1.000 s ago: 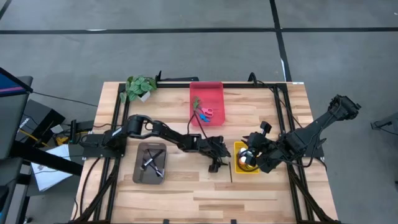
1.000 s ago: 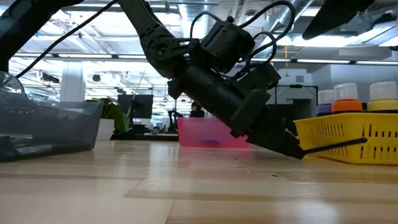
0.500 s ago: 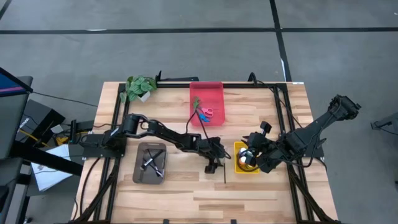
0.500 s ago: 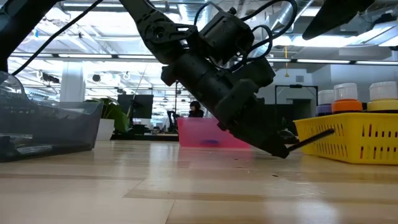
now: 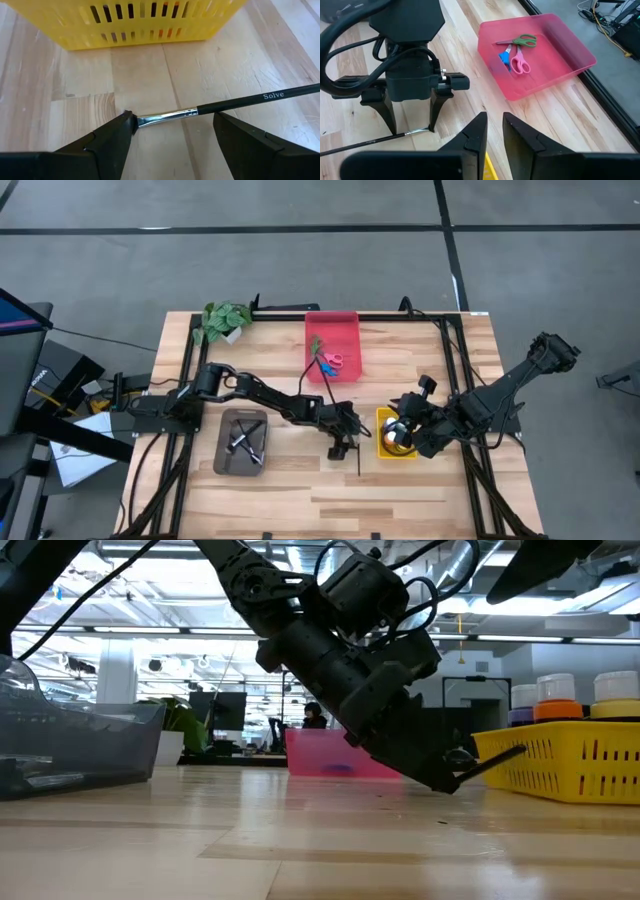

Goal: Pick & Place Paint Supplies
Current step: Put the black makeup brush into the black bin

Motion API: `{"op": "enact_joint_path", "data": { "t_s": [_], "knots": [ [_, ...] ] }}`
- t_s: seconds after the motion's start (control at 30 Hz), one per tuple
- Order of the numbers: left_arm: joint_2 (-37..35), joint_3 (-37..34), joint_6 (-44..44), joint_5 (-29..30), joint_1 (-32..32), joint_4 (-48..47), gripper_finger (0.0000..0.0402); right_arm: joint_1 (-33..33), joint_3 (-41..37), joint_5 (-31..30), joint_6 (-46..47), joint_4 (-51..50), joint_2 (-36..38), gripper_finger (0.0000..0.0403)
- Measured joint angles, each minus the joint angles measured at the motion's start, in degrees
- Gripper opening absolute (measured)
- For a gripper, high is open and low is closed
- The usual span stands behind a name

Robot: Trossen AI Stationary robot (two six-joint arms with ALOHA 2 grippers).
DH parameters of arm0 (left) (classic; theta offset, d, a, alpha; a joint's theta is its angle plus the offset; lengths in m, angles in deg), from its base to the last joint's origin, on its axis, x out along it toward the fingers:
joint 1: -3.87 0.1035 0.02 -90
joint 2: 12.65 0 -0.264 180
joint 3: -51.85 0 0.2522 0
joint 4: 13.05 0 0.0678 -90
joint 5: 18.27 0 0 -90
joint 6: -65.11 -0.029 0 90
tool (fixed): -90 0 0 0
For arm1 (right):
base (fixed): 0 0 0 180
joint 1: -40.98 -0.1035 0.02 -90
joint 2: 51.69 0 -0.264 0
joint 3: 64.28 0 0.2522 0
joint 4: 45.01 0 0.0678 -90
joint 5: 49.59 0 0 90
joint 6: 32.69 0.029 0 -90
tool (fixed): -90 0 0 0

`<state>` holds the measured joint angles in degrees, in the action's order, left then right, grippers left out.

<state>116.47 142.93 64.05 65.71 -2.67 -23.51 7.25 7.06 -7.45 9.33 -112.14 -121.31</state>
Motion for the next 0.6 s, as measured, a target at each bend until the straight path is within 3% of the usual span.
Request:
{"op": "enact_joint_path", "data": {
  "t_s": [0.6],
  "knots": [
    [-8.33, -0.60, 0.34, 0.19, -0.82, -15.30, 0.0273, -1.22, 0.00, -0.04, 0.00, 0.20, 0.02, 0.0056]
  ]
}}
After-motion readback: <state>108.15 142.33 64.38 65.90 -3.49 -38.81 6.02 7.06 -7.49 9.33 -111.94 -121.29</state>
